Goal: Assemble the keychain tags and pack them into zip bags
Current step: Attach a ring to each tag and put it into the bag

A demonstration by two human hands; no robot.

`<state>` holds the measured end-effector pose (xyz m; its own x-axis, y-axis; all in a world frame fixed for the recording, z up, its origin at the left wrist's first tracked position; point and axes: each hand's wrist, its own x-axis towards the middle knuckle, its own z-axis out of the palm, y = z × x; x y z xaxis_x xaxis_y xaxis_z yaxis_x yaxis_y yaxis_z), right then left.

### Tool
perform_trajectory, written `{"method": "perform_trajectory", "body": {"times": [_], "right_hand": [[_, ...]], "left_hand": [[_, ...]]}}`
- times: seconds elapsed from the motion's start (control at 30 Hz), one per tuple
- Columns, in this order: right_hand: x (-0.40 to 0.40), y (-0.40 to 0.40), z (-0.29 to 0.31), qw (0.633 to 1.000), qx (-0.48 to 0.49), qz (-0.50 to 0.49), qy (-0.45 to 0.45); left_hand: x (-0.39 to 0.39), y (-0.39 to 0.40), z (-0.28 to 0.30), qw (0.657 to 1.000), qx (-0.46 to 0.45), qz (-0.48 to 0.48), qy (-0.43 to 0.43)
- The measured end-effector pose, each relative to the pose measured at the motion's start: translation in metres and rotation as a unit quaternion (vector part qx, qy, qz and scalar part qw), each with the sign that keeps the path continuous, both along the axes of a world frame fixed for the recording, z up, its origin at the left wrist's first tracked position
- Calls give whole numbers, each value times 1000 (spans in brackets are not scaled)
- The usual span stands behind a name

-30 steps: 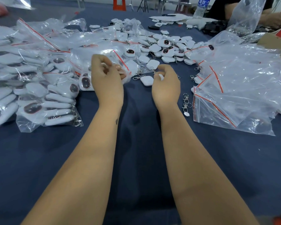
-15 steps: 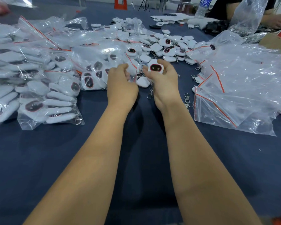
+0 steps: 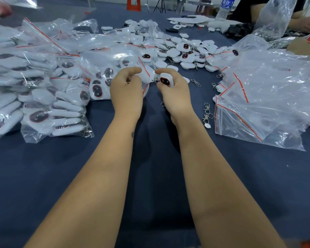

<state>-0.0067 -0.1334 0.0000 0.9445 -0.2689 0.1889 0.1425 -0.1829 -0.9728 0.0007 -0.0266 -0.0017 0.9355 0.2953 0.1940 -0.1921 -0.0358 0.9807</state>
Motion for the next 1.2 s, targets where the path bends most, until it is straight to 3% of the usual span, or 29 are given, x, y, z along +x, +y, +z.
{"method": "perform_trajectory", "body": {"times": [0.1, 0.2, 0.37, 0.53, 0.8, 1.2], "right_hand": [[1, 1, -1, 1000, -9, -17, -5], [1, 4, -2, 998, 44, -32, -15], [-1, 4, -2, 993, 114, 29, -26], [-1, 4, -2, 992, 108, 60, -2], [1, 5, -1, 985, 149, 87, 22], [0, 3, -2, 983, 159, 93, 12]], "left_hand": [[0, 0, 0, 1000, -6, -4, 9], [-1, 0, 1, 1000, 2, -21, 23], [-4, -2, 1, 995, 24, -88, 51], [-6, -1, 3, 991, 16, -129, 28], [3, 1, -4, 989, 78, -123, 13], [0, 1, 0, 989, 74, -126, 24]]}}
